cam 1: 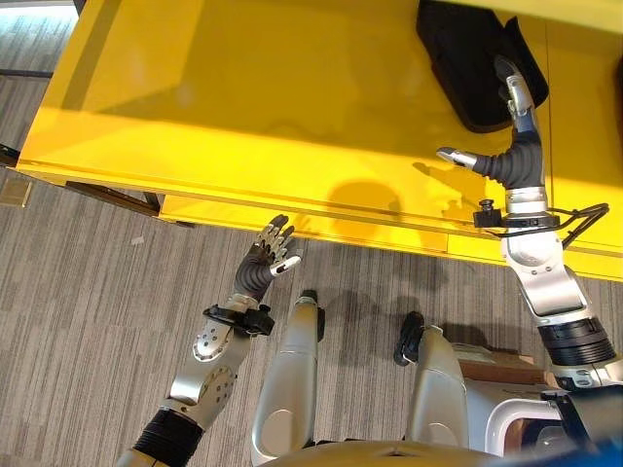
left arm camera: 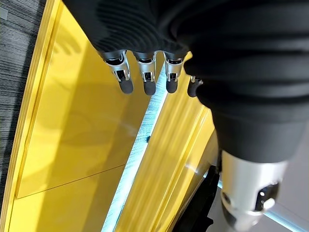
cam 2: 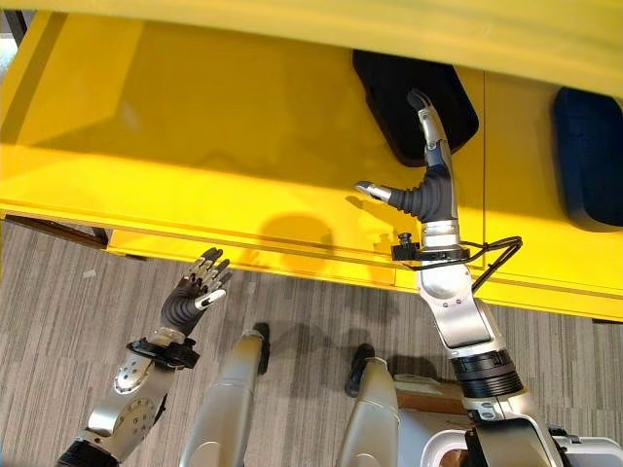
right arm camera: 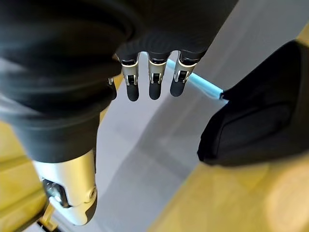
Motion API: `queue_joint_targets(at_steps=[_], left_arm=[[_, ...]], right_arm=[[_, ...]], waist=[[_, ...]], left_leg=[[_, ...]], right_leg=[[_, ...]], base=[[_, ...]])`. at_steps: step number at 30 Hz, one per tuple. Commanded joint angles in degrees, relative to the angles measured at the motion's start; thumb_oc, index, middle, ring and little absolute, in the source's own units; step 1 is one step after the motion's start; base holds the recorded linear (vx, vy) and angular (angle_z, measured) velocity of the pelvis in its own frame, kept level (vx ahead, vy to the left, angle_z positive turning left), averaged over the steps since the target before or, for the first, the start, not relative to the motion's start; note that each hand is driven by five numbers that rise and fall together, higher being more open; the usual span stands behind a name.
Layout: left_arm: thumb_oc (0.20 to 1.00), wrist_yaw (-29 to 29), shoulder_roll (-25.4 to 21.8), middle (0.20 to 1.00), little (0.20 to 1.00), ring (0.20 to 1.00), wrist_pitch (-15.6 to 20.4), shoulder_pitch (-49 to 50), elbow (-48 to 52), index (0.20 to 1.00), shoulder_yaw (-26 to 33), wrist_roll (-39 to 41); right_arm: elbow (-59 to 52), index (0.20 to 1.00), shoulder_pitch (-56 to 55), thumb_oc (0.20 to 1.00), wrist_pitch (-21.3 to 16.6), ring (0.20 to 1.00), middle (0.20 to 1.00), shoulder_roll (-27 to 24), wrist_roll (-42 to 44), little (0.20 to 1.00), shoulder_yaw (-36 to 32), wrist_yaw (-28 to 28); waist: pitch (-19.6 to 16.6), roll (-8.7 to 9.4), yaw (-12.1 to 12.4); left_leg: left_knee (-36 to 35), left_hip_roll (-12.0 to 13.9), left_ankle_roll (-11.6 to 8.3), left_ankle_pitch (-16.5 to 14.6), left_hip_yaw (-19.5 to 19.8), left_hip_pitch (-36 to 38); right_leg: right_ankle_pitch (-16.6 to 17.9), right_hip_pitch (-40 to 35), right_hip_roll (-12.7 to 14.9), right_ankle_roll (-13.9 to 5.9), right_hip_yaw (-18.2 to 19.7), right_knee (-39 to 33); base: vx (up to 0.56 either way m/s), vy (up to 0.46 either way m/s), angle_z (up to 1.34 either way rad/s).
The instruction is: Move parts from the plastic box to the shelf.
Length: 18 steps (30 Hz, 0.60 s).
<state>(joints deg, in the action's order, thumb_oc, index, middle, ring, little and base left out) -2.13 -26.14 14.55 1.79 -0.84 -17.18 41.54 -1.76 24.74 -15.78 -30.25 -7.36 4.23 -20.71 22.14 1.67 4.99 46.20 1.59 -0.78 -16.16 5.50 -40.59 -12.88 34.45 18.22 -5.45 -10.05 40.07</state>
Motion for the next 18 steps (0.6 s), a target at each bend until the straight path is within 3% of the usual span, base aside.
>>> queue_joint_targets(at_steps=[1, 7, 10, 14, 18], left_arm=[[1.000, -0.63, -0.48, 1.000, 1.000, 1.000, 2.83, 0.77, 4.84, 1.000, 0.15, -0.94], [1.000, -1.23, -0.74, 1.000, 1.000, 1.000, 2.84, 1.21, 5.04, 1.000, 0.90, -0.85], [1.000, -1.99, -1.27, 1.000, 1.000, 1.000, 2.73, 1.60, 5.45, 1.000, 1.33, -0.81], [1.000, -4.48, -2.89, 1.000, 1.000, 1.000, 2.17, 2.69, 6.07, 1.000, 1.46, -0.70], [1.000, -5.07, -3.53, 1.000, 1.000, 1.000, 1.85, 2.81, 6.38, 1.000, 1.26, -0.55]], right_arm=[[-1.30, 1.000, 1.38, 1.000, -3.85, 1.000, 1.000, -3.24, 0.89, 1.000, -3.56, -2.92], [1.31, 1.000, 3.03, 1.000, -1.71, 1.000, 1.000, -7.09, -4.28, 1.000, -5.74, -5.51], [5.18, 1.000, 5.35, 1.000, 0.39, 1.000, 1.000, -11.35, -8.61, 1.000, -5.66, -6.57], [12.99, 1.000, 13.43, 1.000, 4.71, 1.000, 1.000, -22.79, -21.80, 1.000, 1.98, -4.52], [14.99, 1.000, 18.50, 1.000, 5.55, 1.000, 1.000, -25.86, -25.15, 1.000, 6.84, -3.33]], waist=[[-2.63, -0.83, 0.17], [-2.67, -0.77, 0.34], [-2.80, -0.70, 0.66], [-2.91, -0.56, 1.71], [-2.62, -0.49, 2.14]], left_leg=[[-3.84, 2.86, -2.63, 4.23, 3.61, 0.32], [-3.66, 2.77, -2.62, 4.10, 3.72, 0.12], [-3.52, 2.79, -2.63, 3.96, 3.78, 0.07], [-3.44, 2.73, -2.80, 3.85, 3.94, 0.05], [-3.46, 2.70, -2.83, 3.91, 3.94, 0.12]], right_leg=[[1.01, 0.39, 0.25, -0.38, 2.60, 4.50], [0.94, 0.63, 0.24, -0.49, 2.68, 4.85], [0.90, 0.53, 0.22, -0.48, 2.73, 4.93], [0.67, 0.69, 0.24, -0.58, 2.67, 5.18], [0.66, 0.63, 0.18, -0.55, 2.70, 5.25]], base=[[0.00, 0.000, 0.00], [0.00, 0.000, 0.00], [0.00, 0.000, 0.00], [0.01, -0.006, 0.00], [0.00, 0.000, 0.00]])
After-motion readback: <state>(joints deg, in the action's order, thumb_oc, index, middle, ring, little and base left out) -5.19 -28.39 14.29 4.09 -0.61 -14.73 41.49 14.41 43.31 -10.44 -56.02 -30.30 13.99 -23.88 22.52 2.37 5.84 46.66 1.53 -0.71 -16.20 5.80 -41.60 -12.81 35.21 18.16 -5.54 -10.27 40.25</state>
